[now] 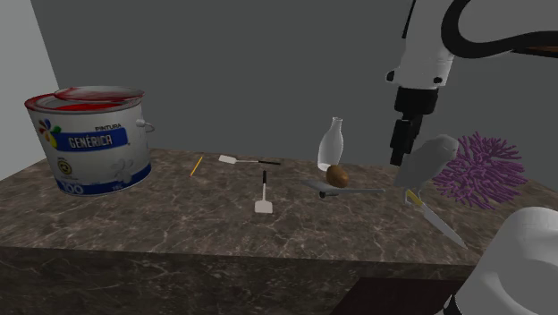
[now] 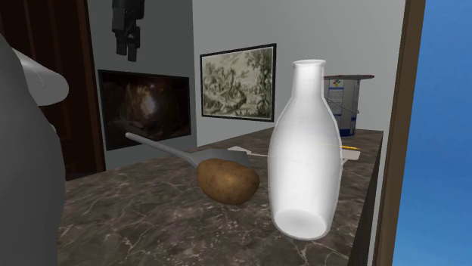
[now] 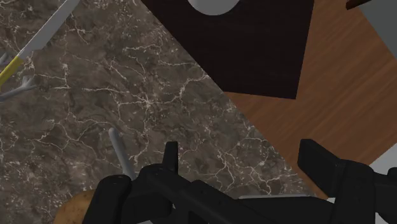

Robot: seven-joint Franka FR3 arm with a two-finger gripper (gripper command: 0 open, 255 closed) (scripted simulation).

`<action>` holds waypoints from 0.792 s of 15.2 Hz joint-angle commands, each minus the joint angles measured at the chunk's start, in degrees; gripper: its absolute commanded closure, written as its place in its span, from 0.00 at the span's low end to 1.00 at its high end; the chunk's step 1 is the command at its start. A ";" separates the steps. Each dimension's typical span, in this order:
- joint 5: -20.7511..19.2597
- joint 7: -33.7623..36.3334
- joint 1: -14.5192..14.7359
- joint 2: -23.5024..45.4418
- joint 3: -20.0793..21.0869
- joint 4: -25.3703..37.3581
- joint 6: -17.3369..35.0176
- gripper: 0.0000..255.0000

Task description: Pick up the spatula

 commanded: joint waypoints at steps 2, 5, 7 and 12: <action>0.68 1.70 -0.19 1.26 0.85 -0.42 1.92 0.00; 2.45 6.67 -0.83 5.56 3.35 -1.13 7.70 0.00; 3.35 9.93 -1.31 8.84 4.96 -1.15 11.53 0.00; 4.48 18.05 -2.75 18.18 8.69 0.41 20.67 0.00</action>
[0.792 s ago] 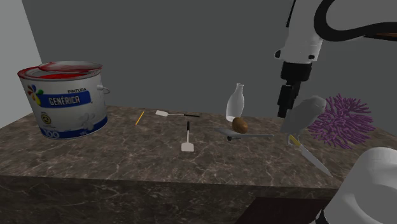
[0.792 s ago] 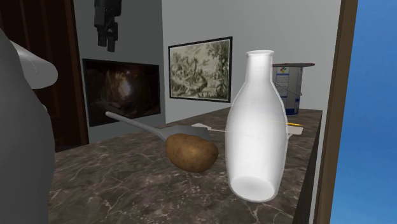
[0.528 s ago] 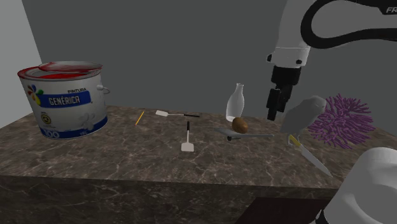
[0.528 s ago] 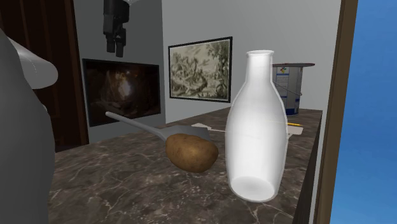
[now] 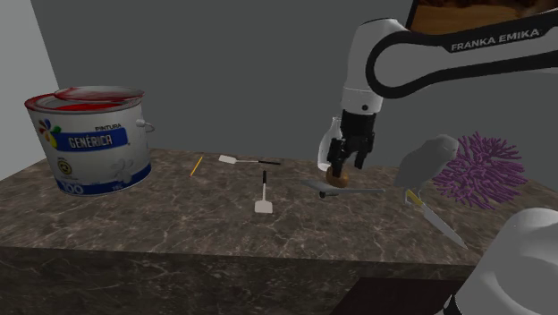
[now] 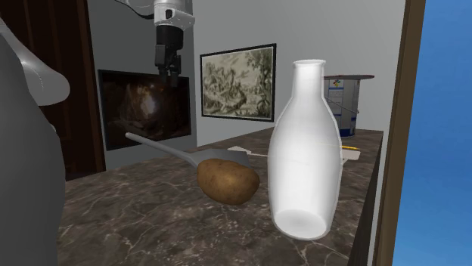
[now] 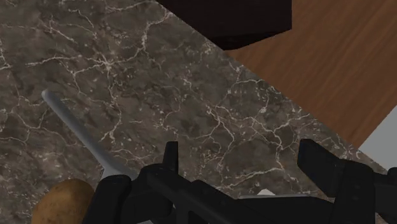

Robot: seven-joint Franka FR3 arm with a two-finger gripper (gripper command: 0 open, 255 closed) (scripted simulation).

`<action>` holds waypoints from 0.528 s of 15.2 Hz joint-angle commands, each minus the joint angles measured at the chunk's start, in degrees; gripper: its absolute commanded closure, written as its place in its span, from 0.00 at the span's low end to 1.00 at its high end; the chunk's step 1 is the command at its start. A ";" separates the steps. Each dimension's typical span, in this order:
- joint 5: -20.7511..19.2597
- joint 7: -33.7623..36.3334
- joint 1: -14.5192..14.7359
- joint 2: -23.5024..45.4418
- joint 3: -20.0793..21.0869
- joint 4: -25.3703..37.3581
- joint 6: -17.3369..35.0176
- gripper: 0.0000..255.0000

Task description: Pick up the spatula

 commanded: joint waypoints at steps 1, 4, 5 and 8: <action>0.24 3.53 -0.60 3.97 1.54 0.63 3.97 0.00; -0.24 8.53 -1.68 10.27 3.45 2.87 8.80 0.00; -0.57 10.24 -2.03 12.43 4.02 3.77 10.28 0.00; -2.11 15.50 -3.05 19.05 5.47 6.96 14.33 0.00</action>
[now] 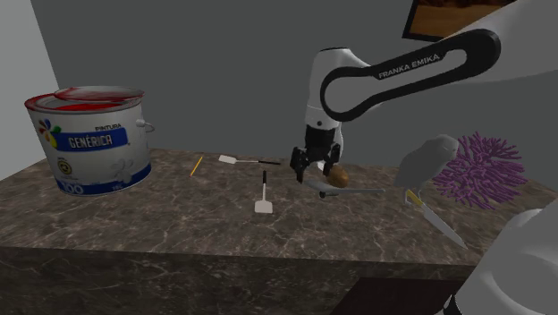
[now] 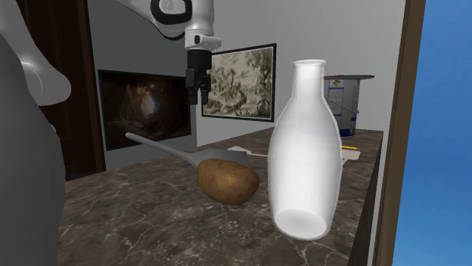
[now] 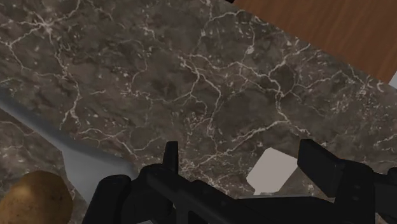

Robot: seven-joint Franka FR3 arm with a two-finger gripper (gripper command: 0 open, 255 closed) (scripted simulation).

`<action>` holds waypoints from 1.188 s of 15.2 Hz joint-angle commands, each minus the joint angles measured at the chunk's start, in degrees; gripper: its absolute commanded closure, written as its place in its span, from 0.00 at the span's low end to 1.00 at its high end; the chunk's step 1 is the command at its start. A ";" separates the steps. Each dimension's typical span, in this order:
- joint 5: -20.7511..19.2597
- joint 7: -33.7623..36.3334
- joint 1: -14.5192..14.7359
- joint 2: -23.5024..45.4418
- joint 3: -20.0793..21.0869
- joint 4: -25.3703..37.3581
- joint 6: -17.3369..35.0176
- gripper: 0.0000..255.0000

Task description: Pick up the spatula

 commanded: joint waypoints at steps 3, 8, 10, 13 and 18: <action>-2.73 7.34 -1.04 8.88 1.39 4.75 4.87 0.00; -7.36 16.24 -1.23 20.10 1.42 12.63 8.76 0.00; -9.17 19.53 -0.90 24.51 0.90 16.28 9.73 0.00; -11.54 24.01 -0.11 31.00 -0.32 22.26 10.62 0.00; -14.14 30.09 1.56 41.68 -2.97 33.70 10.75 0.00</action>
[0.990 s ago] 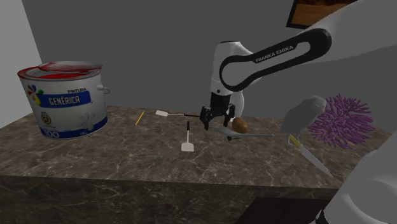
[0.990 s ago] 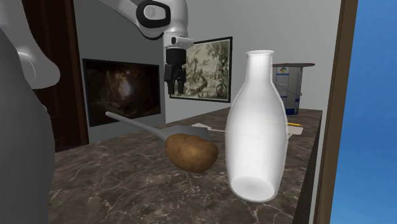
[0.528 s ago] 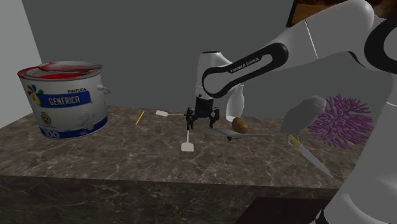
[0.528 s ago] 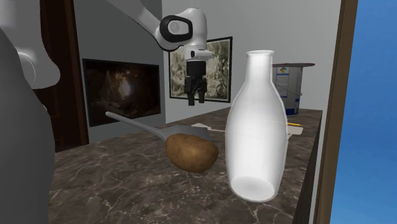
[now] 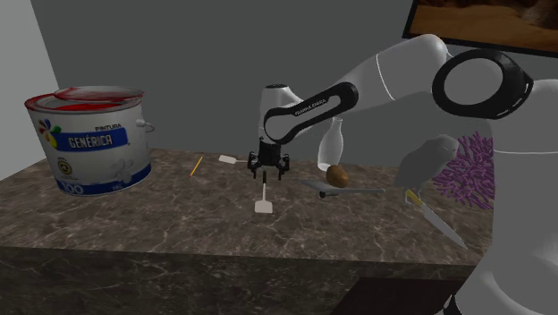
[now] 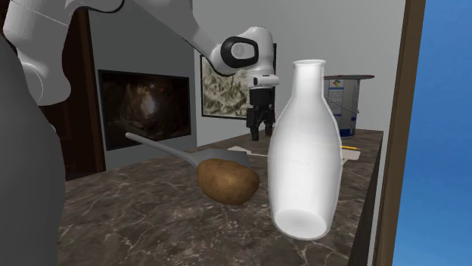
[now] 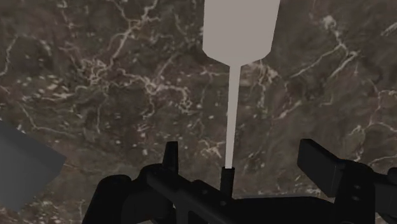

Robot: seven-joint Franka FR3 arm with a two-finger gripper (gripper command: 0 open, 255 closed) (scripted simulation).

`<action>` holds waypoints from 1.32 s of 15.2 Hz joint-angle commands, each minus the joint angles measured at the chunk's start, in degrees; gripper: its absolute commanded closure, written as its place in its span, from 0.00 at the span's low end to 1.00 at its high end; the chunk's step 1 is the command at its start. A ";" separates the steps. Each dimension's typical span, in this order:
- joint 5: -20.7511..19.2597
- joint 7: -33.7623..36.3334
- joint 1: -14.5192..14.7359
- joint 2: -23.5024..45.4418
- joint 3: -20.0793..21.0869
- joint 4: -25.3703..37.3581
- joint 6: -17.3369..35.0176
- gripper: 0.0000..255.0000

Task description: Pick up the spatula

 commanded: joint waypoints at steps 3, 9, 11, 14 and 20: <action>-0.86 1.67 0.52 3.69 -0.93 2.76 1.20 0.00; -1.67 2.30 0.82 6.09 -1.41 1.93 4.37 0.00; -1.68 2.32 0.82 6.07 -1.42 1.85 4.43 1.00; -1.69 2.33 0.84 6.10 -1.42 1.87 4.45 1.00; -1.67 2.30 0.82 6.10 -1.42 1.94 4.37 1.00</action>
